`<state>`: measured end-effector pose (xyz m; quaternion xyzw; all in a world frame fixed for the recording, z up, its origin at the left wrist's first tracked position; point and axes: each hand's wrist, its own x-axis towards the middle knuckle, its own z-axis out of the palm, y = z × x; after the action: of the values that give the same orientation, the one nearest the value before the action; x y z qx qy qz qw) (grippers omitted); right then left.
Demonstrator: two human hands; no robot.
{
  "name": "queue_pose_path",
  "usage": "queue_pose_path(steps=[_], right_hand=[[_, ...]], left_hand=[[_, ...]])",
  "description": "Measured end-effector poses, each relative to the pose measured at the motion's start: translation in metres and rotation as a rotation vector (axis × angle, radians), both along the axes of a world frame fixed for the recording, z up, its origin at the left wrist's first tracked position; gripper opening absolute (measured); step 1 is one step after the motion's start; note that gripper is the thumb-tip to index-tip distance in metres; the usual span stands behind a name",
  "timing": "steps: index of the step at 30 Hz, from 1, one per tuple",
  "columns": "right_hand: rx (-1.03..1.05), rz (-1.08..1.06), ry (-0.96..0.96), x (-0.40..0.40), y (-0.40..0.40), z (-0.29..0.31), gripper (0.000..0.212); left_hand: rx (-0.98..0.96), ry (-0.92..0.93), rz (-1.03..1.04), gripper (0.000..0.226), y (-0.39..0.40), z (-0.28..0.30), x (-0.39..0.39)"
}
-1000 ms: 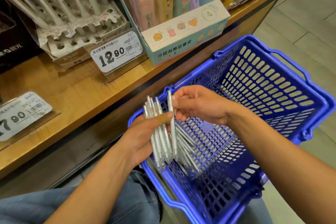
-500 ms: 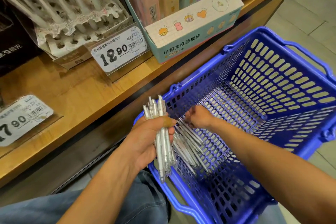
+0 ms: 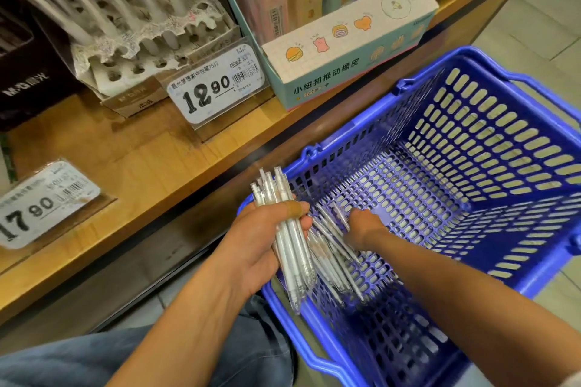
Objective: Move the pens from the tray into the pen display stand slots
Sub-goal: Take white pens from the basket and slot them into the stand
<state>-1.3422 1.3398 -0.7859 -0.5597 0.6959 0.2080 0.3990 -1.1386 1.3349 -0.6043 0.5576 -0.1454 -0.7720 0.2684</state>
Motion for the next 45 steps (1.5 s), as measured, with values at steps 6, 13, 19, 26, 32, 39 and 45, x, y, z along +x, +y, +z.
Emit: queue_pose_path(steps=[6,13,19,26,32,39,45], right_hand=[[-0.01,-0.34,-0.514,-0.021,0.002,0.074,0.019],[-0.252,-0.666,-1.022,0.011,0.029,0.176,0.014],[-0.326,-0.562,-1.006,0.056,0.03,0.202,0.018],[-0.153,-0.554,-1.102,0.022,0.008,0.169,0.007],[-0.192,-0.371,-0.331,-0.004,-0.016,0.046,0.011],[-0.131,-0.101,-0.064,0.016,-0.009,-0.017,0.015],[-0.094,-0.137,-0.067,0.013,-0.008,-0.014,0.027]], left_hand=[[0.021,0.026,0.027,0.016,0.0,0.001,-0.004],[0.001,0.03,0.016,0.041,0.0,0.011,-0.009],[0.036,0.195,-0.031,0.031,0.004,0.01,-0.009],[0.0,-0.037,0.021,0.013,0.002,0.007,-0.005],[0.031,-0.05,0.047,0.005,0.0,0.004,-0.005],[0.033,-0.055,0.013,0.002,-0.001,0.0,-0.003],[0.059,-0.07,0.022,0.006,-0.002,0.003,-0.006]])
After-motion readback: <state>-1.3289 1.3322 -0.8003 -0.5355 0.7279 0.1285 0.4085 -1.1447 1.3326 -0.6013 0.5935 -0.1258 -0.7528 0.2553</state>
